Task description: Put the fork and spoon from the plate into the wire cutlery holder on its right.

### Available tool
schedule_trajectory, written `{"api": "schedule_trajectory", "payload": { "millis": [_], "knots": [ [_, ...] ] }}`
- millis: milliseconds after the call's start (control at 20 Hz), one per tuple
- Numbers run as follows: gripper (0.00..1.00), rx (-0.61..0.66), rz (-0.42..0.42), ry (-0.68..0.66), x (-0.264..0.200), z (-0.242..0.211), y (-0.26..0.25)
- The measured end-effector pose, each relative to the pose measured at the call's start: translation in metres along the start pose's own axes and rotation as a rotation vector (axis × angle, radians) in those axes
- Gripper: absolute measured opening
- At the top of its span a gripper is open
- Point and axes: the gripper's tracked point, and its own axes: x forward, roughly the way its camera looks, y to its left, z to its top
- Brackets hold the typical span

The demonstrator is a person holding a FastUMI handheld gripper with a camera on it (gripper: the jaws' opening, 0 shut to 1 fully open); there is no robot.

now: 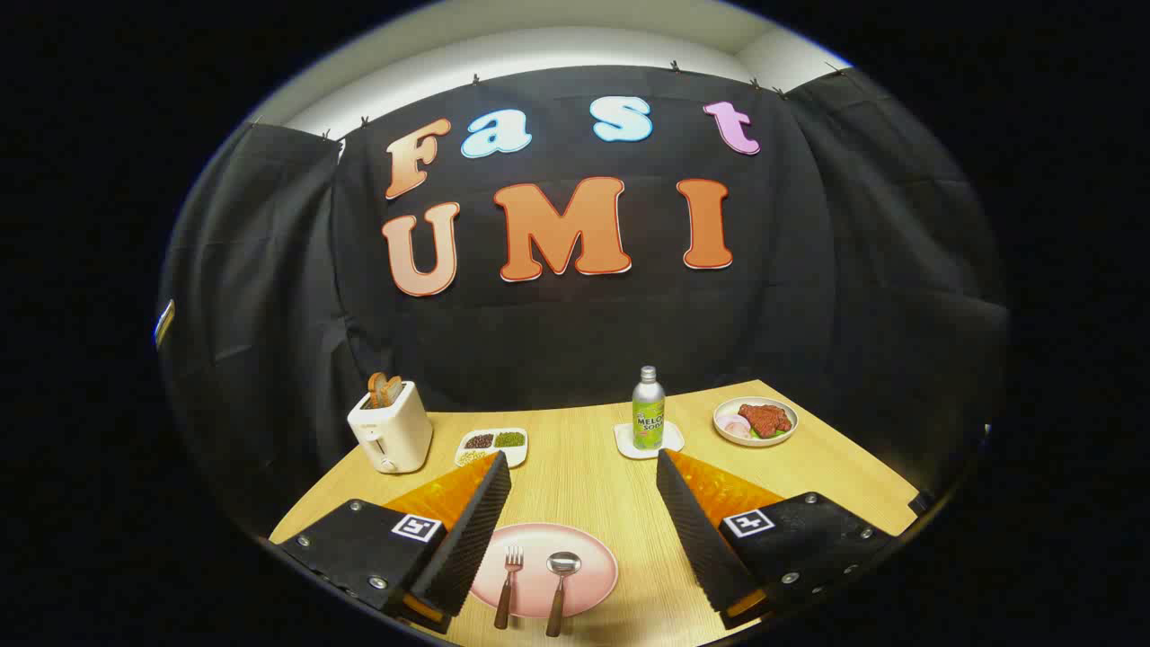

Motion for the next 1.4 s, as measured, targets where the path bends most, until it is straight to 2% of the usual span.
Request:
{"api": "schedule_trajectory", "payload": {
  "millis": [1400],
  "knots": [
    [0.98,-0.025,-0.006,0.029,0.002,-0.031,0.008]
  ]
}}
